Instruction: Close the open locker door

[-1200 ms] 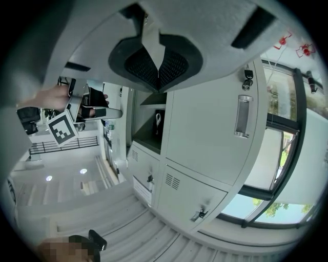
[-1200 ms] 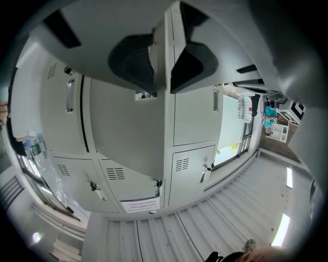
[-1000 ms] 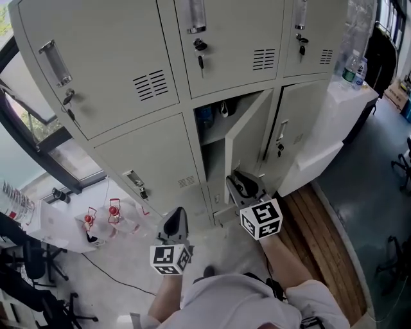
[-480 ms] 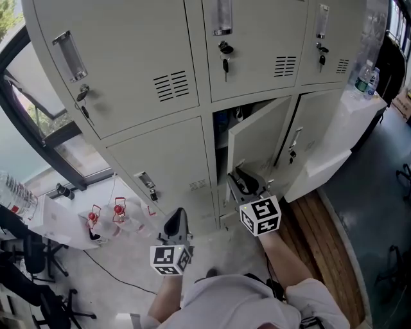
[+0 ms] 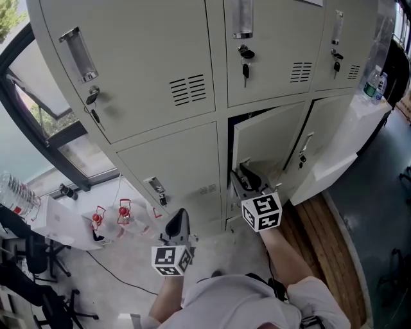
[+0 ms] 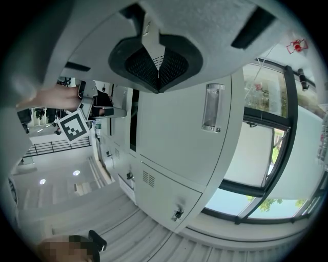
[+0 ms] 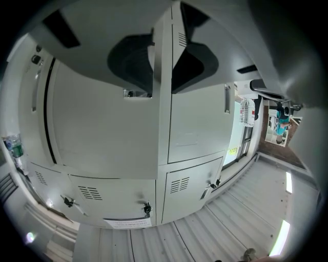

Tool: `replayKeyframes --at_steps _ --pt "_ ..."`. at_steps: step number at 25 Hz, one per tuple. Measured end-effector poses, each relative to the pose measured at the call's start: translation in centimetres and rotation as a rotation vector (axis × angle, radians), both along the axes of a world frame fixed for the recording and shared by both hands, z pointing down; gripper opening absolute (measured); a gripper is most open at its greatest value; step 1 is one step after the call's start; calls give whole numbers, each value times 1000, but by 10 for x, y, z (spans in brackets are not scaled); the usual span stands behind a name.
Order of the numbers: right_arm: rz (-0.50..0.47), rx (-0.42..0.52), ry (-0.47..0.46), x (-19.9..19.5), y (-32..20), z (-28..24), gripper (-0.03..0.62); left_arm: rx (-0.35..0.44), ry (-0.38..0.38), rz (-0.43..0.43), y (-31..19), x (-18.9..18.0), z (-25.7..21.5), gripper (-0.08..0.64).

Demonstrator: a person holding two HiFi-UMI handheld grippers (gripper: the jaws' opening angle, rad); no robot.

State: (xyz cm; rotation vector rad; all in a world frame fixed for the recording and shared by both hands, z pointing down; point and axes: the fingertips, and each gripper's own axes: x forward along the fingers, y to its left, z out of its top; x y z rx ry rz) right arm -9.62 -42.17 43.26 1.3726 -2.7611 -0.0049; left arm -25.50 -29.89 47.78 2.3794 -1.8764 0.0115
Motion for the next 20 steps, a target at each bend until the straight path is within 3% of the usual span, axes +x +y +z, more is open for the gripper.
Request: replayKeyframes --at_steps 20 --pt "36 -9 51 -29 -39 4 106 -5 23 6 -17 -27 1 8"
